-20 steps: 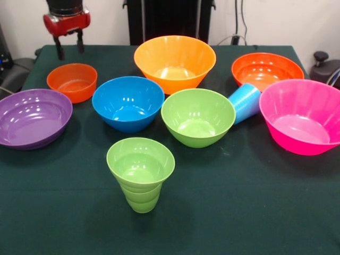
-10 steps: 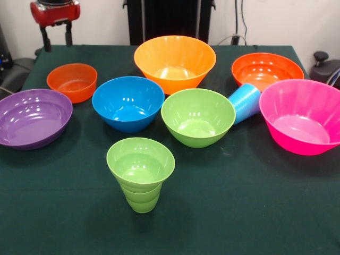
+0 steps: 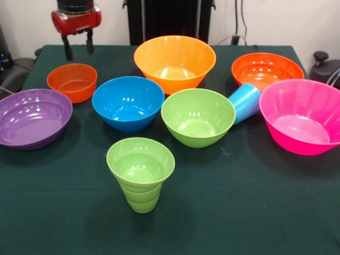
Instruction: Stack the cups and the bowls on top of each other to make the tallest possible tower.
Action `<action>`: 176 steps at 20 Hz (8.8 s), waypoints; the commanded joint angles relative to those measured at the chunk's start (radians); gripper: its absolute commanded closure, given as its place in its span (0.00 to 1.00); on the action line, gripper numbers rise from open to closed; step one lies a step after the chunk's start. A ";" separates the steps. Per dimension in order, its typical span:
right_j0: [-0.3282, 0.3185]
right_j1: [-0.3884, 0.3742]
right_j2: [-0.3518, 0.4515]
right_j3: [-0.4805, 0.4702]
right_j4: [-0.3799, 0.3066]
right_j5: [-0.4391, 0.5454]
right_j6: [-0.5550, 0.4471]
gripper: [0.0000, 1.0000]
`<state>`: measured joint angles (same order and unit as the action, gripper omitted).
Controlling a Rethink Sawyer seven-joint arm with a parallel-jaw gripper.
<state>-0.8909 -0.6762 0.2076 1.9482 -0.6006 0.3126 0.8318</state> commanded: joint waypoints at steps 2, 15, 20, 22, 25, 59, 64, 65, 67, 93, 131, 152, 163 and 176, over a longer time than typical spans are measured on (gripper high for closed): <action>0.080 0.116 0.021 -0.067 0.052 -0.010 0.219 0.00; -0.016 0.244 -0.047 -0.102 -0.044 -0.165 0.156 0.00; 0.006 0.258 -0.091 -0.137 -0.078 -0.210 0.148 0.00; -0.020 0.267 -0.088 -0.141 -0.092 -0.228 0.132 0.00; -0.055 0.275 -0.077 -0.142 -0.114 -0.244 0.112 0.00; 0.188 0.125 -0.266 -0.070 0.062 -0.078 0.218 1.00; 0.257 0.086 -0.347 -0.052 0.085 -0.016 0.237 1.00; 0.255 0.085 -0.349 -0.046 0.084 -0.020 0.230 1.00; 0.259 0.112 -0.360 -0.051 0.081 -0.042 0.234 1.00; 0.362 0.191 -0.407 -0.110 0.098 -0.089 0.257 0.00; 0.210 0.098 -0.225 0.065 0.092 -0.181 0.323 0.00; 0.257 0.012 -0.234 -0.054 0.130 0.016 0.286 0.00; 0.190 0.205 -0.252 -0.067 0.052 -0.236 0.332 0.00; 0.136 0.271 -0.229 -0.071 0.035 -0.305 0.313 0.00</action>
<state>-0.7671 -0.4611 -0.1059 1.9404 -0.5244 0.0504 1.0039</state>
